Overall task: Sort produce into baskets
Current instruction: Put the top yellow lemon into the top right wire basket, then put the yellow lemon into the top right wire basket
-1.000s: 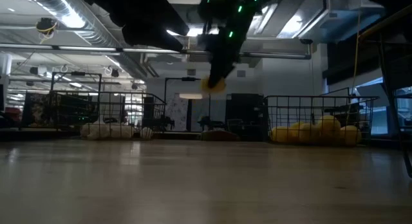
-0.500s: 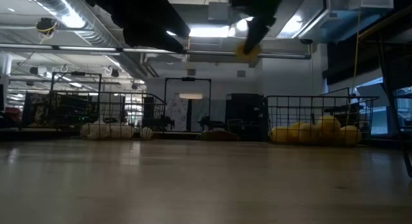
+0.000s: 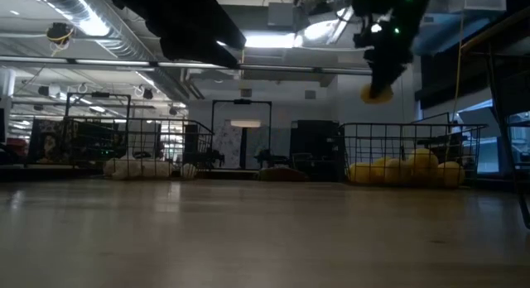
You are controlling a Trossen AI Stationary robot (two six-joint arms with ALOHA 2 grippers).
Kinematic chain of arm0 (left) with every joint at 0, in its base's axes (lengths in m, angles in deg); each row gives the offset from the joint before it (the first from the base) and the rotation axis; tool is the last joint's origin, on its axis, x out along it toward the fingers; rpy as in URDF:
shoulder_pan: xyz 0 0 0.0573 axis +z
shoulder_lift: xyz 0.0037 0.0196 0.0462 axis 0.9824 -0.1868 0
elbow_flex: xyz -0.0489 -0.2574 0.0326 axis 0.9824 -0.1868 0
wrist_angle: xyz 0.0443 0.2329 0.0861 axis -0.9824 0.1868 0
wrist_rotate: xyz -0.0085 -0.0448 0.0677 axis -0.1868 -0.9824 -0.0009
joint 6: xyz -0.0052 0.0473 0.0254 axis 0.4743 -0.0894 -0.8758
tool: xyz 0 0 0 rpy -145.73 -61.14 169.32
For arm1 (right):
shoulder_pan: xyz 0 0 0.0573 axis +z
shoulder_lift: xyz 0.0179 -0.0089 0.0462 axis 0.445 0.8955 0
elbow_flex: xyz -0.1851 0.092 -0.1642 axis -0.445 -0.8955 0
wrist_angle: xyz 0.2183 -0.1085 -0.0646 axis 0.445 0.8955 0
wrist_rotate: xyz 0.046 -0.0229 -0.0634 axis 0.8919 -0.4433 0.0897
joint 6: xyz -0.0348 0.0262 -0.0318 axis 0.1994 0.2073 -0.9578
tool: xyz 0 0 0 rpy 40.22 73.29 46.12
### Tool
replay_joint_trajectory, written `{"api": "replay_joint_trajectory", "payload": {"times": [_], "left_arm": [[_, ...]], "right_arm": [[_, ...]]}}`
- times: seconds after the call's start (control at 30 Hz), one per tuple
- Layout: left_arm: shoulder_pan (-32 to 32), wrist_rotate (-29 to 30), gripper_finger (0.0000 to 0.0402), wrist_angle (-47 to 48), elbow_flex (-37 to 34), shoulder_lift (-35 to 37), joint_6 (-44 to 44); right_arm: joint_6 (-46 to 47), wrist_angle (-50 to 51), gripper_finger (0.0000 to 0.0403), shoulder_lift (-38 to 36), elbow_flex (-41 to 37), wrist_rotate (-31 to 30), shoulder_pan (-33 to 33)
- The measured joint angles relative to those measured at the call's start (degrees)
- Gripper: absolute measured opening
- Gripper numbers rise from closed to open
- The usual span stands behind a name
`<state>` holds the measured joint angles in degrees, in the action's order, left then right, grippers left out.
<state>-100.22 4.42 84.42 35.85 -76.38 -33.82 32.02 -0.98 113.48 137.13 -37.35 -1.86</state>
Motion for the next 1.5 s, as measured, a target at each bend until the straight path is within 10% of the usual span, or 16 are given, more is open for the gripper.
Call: {"api": "replay_joint_trajectory", "payload": {"times": [0.57, 1.5], "left_arm": [[0.6, 0.0, 0.0276, 0.1, 0.0, 0.0, -0.1], [1.1, 0.0, 0.0276, -0.5, 0.0, 0.0, 0.3]], "right_arm": [[0.4, -5.4, 0.0174, 8.0, -6.5, 14.8, -21.3], [0.8, -4.5, 0.0293, 3.4, -7.1, 16.4, -19.6]]}}
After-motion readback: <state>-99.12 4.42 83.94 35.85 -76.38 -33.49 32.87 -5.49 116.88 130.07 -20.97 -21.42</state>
